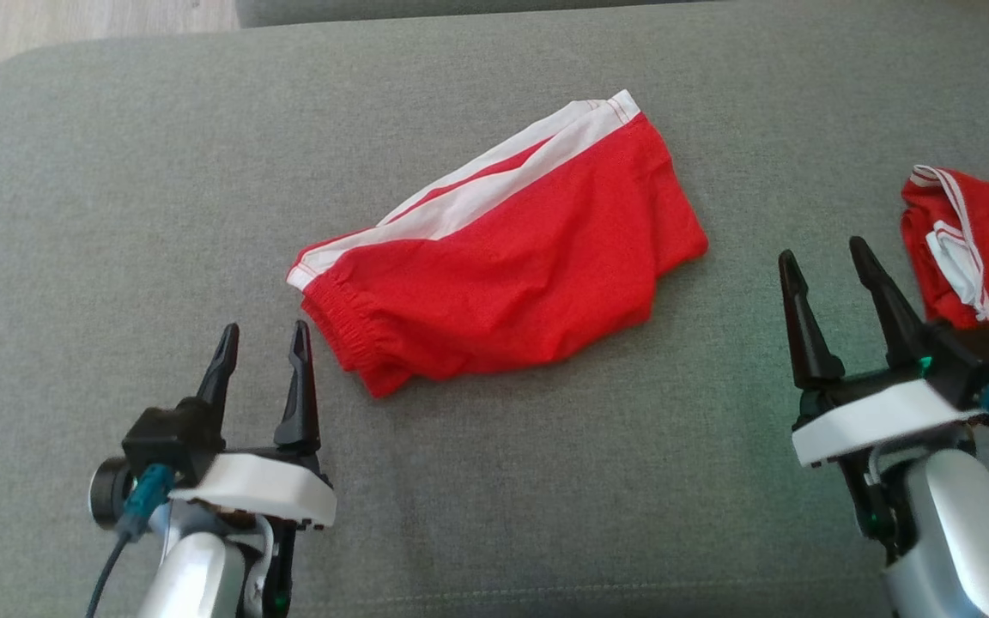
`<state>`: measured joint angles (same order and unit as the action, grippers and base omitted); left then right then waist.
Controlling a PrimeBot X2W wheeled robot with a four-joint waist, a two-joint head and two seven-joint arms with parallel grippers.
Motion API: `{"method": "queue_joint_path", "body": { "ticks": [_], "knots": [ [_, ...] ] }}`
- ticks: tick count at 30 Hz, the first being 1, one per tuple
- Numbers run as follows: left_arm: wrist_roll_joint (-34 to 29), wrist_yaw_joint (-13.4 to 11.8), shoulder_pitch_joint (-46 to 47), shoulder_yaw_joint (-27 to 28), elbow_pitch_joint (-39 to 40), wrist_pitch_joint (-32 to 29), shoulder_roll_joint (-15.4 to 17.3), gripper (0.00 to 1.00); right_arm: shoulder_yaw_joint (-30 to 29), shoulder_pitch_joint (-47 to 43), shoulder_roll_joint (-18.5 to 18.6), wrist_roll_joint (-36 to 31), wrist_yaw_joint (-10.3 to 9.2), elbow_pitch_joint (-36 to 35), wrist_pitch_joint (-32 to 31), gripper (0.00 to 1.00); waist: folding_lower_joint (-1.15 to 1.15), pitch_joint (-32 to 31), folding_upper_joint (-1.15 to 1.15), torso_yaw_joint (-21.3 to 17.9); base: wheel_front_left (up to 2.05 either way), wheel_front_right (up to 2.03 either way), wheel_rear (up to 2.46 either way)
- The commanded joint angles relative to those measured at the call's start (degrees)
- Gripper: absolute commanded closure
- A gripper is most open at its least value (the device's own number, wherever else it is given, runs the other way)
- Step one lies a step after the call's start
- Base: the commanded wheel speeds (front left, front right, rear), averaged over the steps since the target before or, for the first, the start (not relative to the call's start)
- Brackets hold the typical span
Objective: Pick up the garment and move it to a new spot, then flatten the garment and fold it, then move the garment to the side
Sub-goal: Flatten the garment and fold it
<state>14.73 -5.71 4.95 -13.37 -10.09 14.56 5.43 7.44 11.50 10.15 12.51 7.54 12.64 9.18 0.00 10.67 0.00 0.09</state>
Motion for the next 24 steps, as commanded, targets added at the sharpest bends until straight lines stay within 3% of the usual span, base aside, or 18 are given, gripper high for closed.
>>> {"method": "queue_joint_path", "body": {
  "ticks": [1, 17, 24],
  "knots": [
    [-0.41, -0.53, 1.12, 1.65, 2.3, 0.3, 1.09, 0.0, 0.33, 0.27, -0.08, -0.6, -0.05, -3.2, -0.72, 0.0, 0.0, -0.14, 0.0, 0.08, 0.0, 0.0, 0.0],
    [-0.06, -1.4, 2.35, 1.23, 3.16, -0.37, 1.55, 0.0, -0.96, -0.72, -1.15, -1.06, -0.05, -6.37, -3.17, 0.0, 0.0, 0.73, 0.0, 0.77, 0.0, 0.0, 0.0],
    [-0.23, -1.25, 6.09, 0.81, 3.39, -0.36, 1.5, 0.0, -0.23, 5.57, -1.09, -0.6, -0.05, 0.3, -2.91, 0.0, 0.0, 4.84, 0.0, 1.29, 0.0, 0.0, 0.0]
  ]
}}
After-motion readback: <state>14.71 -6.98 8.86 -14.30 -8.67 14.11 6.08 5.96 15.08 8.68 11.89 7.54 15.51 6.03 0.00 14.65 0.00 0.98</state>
